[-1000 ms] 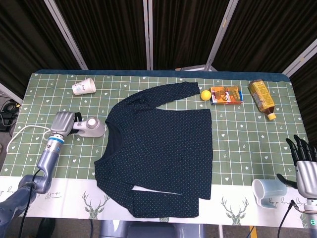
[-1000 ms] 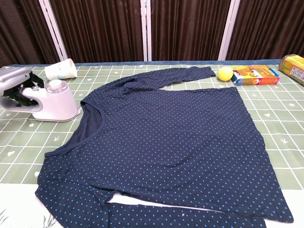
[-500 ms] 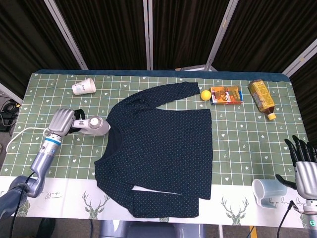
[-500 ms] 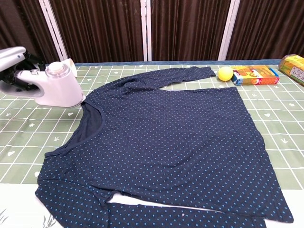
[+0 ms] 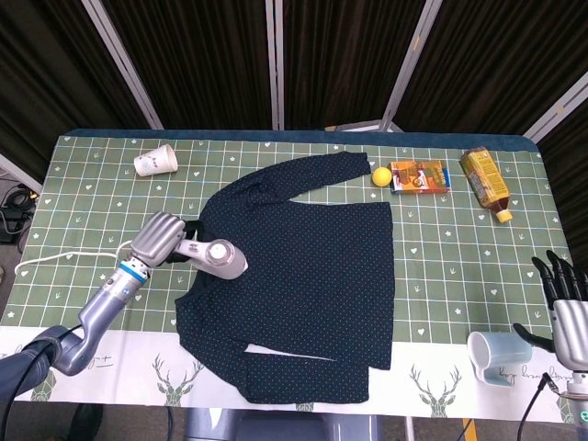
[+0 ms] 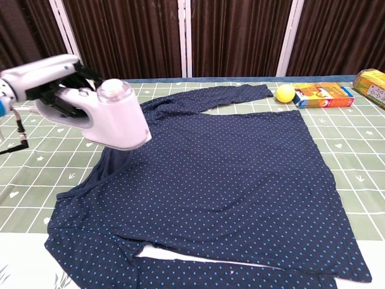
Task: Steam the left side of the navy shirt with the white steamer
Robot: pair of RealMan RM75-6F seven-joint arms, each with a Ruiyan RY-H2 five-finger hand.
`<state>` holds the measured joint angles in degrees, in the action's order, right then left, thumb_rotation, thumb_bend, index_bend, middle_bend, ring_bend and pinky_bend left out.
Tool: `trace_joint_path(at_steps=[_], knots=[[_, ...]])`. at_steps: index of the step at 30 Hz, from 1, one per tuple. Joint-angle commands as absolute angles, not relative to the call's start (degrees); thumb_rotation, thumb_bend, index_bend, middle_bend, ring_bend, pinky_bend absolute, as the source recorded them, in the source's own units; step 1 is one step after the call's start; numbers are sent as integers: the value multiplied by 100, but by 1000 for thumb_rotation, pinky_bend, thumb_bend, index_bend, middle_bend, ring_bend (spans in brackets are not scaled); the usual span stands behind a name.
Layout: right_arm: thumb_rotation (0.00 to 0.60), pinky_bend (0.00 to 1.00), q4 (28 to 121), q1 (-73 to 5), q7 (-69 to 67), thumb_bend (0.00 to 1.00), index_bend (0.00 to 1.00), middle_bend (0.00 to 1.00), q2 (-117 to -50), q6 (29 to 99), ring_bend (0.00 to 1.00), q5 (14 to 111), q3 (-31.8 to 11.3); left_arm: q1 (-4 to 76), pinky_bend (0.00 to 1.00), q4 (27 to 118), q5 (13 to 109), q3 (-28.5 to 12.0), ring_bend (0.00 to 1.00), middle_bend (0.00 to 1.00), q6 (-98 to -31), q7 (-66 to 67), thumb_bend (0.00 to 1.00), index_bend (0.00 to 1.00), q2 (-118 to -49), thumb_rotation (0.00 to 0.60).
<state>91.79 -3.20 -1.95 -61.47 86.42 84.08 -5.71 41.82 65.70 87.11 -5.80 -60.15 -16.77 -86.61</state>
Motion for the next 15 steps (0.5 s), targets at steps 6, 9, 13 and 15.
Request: trace_joint_path(at_steps=[6, 9, 13, 15], knots=[[600, 0, 9137, -309, -360, 0, 0, 0, -6100, 8602, 0, 8350, -581, 4516, 996, 6559, 8397, -729, 762, 862, -5524, -1226, 615, 1000, -9140, 600], [600, 0, 9117, -317, -423, 0, 0, 0, -6089, 8580, 0, 8349, -582, 4580, 996, 6440, 8279, -783, 762, 862, -5424, -1100, 614, 1000, -9319, 600], [600, 0, 9100, -331, -499, 0, 0, 0, -6074, 8540, 0, 8336, -586, 4637, 995, 6262, 8154, -837, 762, 862, -5344, -955, 616, 1000, -9512, 600], [600, 0, 9090, -340, -538, 0, 0, 0, -6067, 8516, 0, 8321, -591, 4664, 996, 6163, 8091, -855, 762, 862, -5290, -897, 615, 1000, -9605, 600]])
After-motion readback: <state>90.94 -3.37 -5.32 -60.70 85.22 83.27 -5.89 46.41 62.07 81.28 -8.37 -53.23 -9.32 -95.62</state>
